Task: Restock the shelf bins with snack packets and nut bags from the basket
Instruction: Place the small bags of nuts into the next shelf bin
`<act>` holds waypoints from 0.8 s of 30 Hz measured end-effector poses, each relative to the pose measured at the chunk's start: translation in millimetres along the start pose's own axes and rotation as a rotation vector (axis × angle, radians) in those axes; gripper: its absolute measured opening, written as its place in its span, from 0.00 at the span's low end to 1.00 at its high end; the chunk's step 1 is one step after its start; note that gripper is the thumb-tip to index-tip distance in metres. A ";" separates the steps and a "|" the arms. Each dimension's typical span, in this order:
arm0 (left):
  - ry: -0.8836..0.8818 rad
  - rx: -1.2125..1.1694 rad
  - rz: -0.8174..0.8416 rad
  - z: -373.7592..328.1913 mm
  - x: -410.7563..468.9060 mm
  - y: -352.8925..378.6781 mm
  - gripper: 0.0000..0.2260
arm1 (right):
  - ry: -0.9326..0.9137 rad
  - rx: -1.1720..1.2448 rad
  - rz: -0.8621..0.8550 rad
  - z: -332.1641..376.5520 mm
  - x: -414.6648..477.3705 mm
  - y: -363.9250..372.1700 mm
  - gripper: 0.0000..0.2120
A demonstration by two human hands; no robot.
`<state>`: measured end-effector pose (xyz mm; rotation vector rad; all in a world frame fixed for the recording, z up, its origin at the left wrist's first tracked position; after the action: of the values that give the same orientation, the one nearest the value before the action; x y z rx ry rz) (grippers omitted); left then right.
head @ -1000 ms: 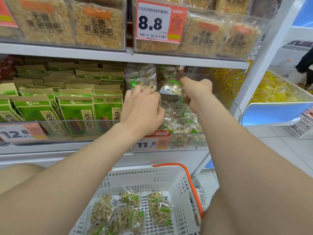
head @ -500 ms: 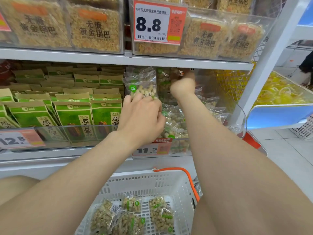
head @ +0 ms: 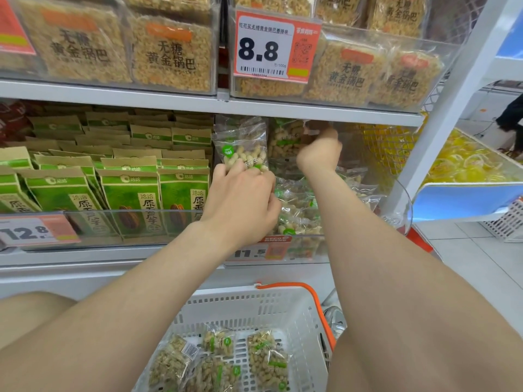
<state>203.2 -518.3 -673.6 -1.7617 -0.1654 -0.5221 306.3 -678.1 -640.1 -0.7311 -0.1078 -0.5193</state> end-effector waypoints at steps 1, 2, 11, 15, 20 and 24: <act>0.000 -0.002 0.003 0.0 0.0 0.0 0.11 | -0.002 -0.035 0.032 -0.4 -0.5 1.4 0.18; 0.001 -0.003 0.005 -0.1 0.2 0.1 0.11 | -0.001 -0.085 0.066 -0.6 -2.7 1.6 0.18; 0.020 -0.073 -0.008 3.0 -1.2 -2.0 0.13 | -0.073 -0.281 0.061 0.8 -30.7 -10.8 0.22; 0.020 -0.159 -0.045 8.2 -7.0 -8.5 0.13 | -0.295 -0.222 0.148 19.6 -66.8 -12.5 0.09; -0.027 -0.187 -0.199 25.1 -27.1 -25.4 0.09 | -0.470 -0.097 0.173 48.7 -122.3 -17.3 0.11; -0.081 -0.199 -0.279 43.1 -47.9 -41.5 0.05 | -0.546 -0.057 0.244 56.6 -157.7 -15.5 0.11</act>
<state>156.0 -458.6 -664.7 -1.9677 -0.4331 -0.6876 166.5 -584.9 -631.2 -0.9143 -0.5071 -0.0802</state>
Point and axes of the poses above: each hand's wrist, its own x-axis towards the middle knuckle, its own y-axis out of the palm, z = x × y, the point moved 2 cm from there along x, towards the middle knuckle, and after that the axes turned 6 degrees about -y, right-handed, at the moved point
